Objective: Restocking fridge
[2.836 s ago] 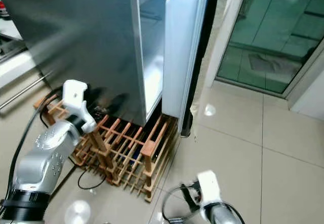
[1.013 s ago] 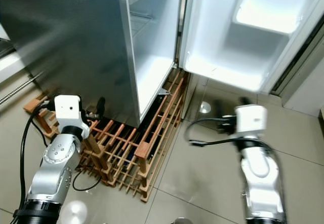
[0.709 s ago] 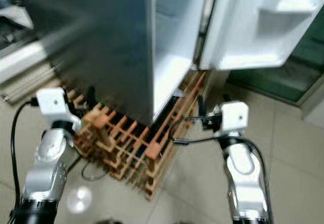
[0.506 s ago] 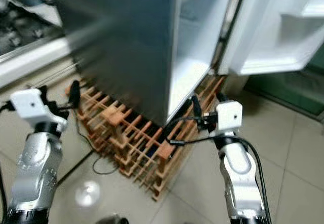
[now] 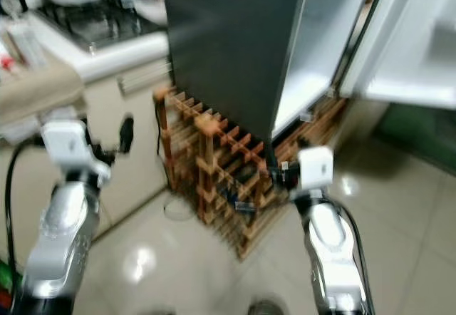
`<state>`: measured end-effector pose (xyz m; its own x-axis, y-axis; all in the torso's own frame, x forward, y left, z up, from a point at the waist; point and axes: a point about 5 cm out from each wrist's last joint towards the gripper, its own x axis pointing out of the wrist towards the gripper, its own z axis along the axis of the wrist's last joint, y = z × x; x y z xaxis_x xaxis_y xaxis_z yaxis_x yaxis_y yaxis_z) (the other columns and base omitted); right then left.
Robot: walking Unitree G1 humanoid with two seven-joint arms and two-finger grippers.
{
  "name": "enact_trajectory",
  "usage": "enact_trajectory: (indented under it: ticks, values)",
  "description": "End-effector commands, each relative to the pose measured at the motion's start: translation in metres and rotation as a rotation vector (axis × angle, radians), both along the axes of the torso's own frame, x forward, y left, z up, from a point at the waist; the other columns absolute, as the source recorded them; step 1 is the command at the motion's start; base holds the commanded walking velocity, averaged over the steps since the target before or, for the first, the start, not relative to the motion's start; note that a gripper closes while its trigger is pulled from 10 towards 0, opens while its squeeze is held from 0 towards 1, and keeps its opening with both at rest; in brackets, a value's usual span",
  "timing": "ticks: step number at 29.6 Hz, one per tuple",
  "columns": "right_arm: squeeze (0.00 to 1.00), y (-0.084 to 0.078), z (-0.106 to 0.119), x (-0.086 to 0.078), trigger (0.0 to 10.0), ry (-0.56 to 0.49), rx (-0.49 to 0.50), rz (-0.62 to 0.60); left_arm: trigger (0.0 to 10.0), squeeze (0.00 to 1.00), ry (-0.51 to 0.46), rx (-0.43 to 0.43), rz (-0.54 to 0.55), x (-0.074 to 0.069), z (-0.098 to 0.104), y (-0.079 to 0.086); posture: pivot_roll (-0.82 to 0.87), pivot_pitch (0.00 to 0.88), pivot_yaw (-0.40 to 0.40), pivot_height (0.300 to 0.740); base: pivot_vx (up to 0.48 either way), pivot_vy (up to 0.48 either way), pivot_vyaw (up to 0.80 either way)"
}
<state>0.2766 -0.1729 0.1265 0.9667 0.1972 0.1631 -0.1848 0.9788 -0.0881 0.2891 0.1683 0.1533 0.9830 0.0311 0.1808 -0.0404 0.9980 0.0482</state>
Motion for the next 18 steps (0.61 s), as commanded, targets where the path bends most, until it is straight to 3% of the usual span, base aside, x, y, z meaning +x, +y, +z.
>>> enact_trajectory:
  ticks: [1,6,14,18]
  values:
    - [0.00,-0.003,-0.004,0.000,10.0,0.018,0.012,-0.007,10.0,0.00,0.017,0.006,0.004,0.005,-0.001,-0.006,-0.06,0.000,0.009,0.731,0.000,0.000,0.58]
    - [0.00,0.000,-0.003,0.002,10.0,0.015,0.015,0.001,10.0,0.00,0.010,-0.053,-0.017,0.003,0.000,-0.010,-0.07,0.000,0.015,0.731,0.075,-0.059,0.57]
    - [0.00,0.000,-0.007,0.003,10.0,0.031,0.020,0.004,10.0,0.00,0.037,-0.028,-0.045,0.002,-0.006,-0.016,-0.07,0.000,0.015,0.731,0.367,-0.305,0.55]
    - [0.00,0.000,-0.008,0.004,10.0,0.035,0.018,0.004,10.0,0.00,0.056,-0.019,-0.040,0.005,-0.008,-0.018,-0.07,0.000,0.013,0.731,0.000,0.000,0.54]
